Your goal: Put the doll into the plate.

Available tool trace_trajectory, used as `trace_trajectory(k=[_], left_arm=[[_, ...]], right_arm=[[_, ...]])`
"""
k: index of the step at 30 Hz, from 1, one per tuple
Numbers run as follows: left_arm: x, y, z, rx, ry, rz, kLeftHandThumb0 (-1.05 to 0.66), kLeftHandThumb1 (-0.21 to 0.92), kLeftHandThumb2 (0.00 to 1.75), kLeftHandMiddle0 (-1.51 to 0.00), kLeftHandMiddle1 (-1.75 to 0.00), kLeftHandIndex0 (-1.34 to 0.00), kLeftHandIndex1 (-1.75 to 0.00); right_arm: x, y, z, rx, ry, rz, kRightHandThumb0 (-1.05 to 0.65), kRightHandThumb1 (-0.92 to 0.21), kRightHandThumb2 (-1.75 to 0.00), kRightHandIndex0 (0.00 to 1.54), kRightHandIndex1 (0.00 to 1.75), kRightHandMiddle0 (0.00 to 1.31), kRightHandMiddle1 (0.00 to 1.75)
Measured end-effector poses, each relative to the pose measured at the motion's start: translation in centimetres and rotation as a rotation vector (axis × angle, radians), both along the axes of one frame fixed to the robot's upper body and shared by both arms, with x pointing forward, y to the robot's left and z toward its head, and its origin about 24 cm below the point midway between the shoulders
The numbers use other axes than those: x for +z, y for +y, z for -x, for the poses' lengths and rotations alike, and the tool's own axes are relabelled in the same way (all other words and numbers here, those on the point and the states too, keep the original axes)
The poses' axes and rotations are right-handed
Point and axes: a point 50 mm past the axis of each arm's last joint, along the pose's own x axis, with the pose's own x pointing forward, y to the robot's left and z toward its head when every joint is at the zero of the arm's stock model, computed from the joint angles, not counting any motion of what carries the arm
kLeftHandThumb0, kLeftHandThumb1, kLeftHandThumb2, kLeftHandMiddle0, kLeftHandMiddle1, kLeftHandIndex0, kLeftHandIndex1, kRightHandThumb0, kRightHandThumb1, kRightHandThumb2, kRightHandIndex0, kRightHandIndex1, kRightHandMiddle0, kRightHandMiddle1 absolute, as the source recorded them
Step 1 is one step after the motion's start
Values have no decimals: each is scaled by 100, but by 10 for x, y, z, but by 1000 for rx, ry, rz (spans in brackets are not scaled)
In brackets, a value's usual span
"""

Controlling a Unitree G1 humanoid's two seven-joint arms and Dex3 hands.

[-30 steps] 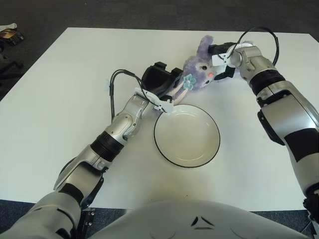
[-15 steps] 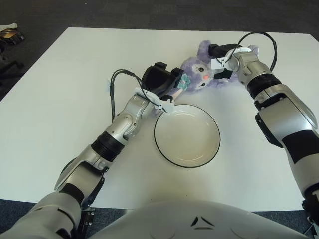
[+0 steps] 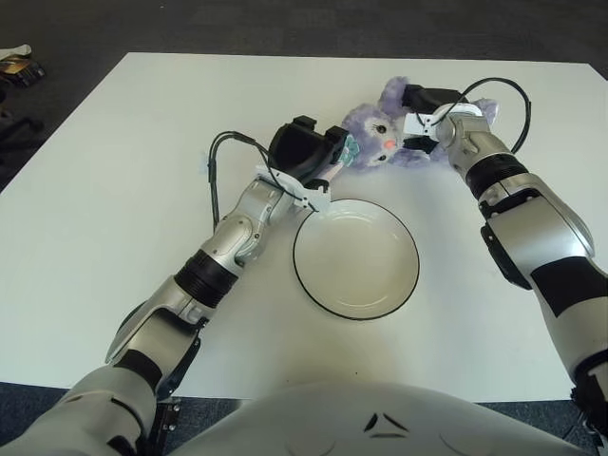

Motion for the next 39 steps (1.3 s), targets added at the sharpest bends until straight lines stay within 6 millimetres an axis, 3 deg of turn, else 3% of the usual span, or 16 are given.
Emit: trace_trajectory(k=[1, 4, 10, 18, 22, 26, 28, 30, 34, 39], left_arm=[[0, 0, 0, 0, 0, 2, 0, 11, 155, -65, -175, -64, -173], [0, 0, 0, -2, 0, 6, 0, 11, 155, -65, -175, -65, -173], [-1, 1, -1, 3, 3, 5, 0, 6, 160, -69, -175, -68, -174], [-2, 2, -3, 10, 5, 3, 0, 9, 157, -67, -175, -66, -173], [-3, 3, -4, 16, 2, 3, 0, 8, 159, -68, -175, -67, -173], [-3, 4, -4, 19, -1, -3, 0, 4, 163, -71, -175, -70, -174], [-2, 5, -4, 21, -2, -9, 0, -8, 169, -85, -175, -84, -152], [-2, 5, -5, 26, -3, -11, 0, -11, 172, -90, -175, -84, -152], [1, 8, -7, 46, -8, 3, 0, -8, 170, -95, -160, -72, -170], [4, 12, -11, 70, -21, 37, 0, -7, 165, -99, -146, -70, -174]], right_arm=[[0, 0, 0, -2, -5, -3, 39, -60, -86, 47, 162, 90, 175], [-2, -1, 1, -9, -20, -8, 42, -48, -106, 53, 167, 93, 175], [-2, -1, 1, -21, -35, -21, 44, -39, -120, 56, 172, 96, 175], [-2, -2, 1, -37, -37, -33, 48, -28, -136, 63, 174, 97, 175], [-2, -2, 1, -44, -39, -44, 48, -29, -134, 62, 175, 99, 175], [-2, -3, 1, -45, -42, -64, 50, -22, -143, 68, 175, 100, 175], [-1, -3, 1, -39, -43, -76, 52, -19, -147, 71, 175, 100, 175], [0, -4, 1, -34, -39, -85, 52, -18, -149, 72, 175, 100, 175], [1, -6, 1, -31, -30, -111, 54, -15, -151, 74, 175, 100, 175], [3, -7, 1, -22, -25, -136, 54, -15, -152, 75, 175, 101, 175]])
